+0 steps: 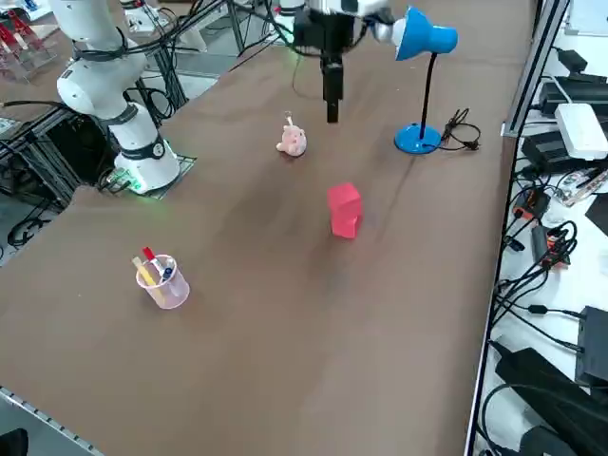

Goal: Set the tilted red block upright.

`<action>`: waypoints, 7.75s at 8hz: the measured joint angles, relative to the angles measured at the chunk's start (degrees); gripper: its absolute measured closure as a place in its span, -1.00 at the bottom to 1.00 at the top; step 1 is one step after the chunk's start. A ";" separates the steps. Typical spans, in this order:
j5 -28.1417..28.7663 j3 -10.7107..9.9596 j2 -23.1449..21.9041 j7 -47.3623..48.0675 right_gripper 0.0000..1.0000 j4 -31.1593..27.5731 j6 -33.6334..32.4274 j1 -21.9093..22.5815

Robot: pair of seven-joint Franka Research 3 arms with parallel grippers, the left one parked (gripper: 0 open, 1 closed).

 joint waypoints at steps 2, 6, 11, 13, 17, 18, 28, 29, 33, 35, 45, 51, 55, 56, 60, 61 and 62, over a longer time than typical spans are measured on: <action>0.00 -0.21 3.55 -9.47 -1.00 -1.19 5.45 -1.40; 0.01 0.30 10.97 -20.61 -1.00 -2.16 11.57 -1.73; 0.01 2.16 11.60 -21.81 -1.00 -7.80 21.76 -1.45; 0.01 2.16 11.84 -23.55 -1.00 -8.04 22.81 -1.54; 1.67 2.09 13.27 -24.02 -1.00 -8.12 23.22 -1.91; 1.68 2.00 13.31 -24.06 -1.00 -8.14 23.20 -2.14; 2.30 1.77 14.52 -24.25 -1.00 -8.28 22.56 -3.71; 2.32 1.77 14.48 -24.20 -1.00 -8.25 22.19 -3.71; 2.32 1.77 14.30 -24.01 -1.00 -8.06 21.33 -3.73; 2.33 1.77 14.31 -23.74 -1.00 -8.05 21.32 -3.73; 2.43 1.77 16.45 -21.89 -0.71 -8.07 22.70 -3.75; 2.66 1.50 15.20 5.78 -0.39 -5.19 19.62 -4.02; 7.85 1.43 15.14 24.81 -0.39 -5.18 16.94 -4.23; 8.63 1.35 15.09 26.45 -0.39 -5.18 17.15 -4.38; 8.85 1.29 15.27 27.17 -0.39 -6.19 20.96 -5.24; 8.85 1.31 15.44 27.17 -0.39 -6.45 22.01 -5.20; 8.85 1.33 15.59 27.17 -0.39 -6.59 22.63 -5.17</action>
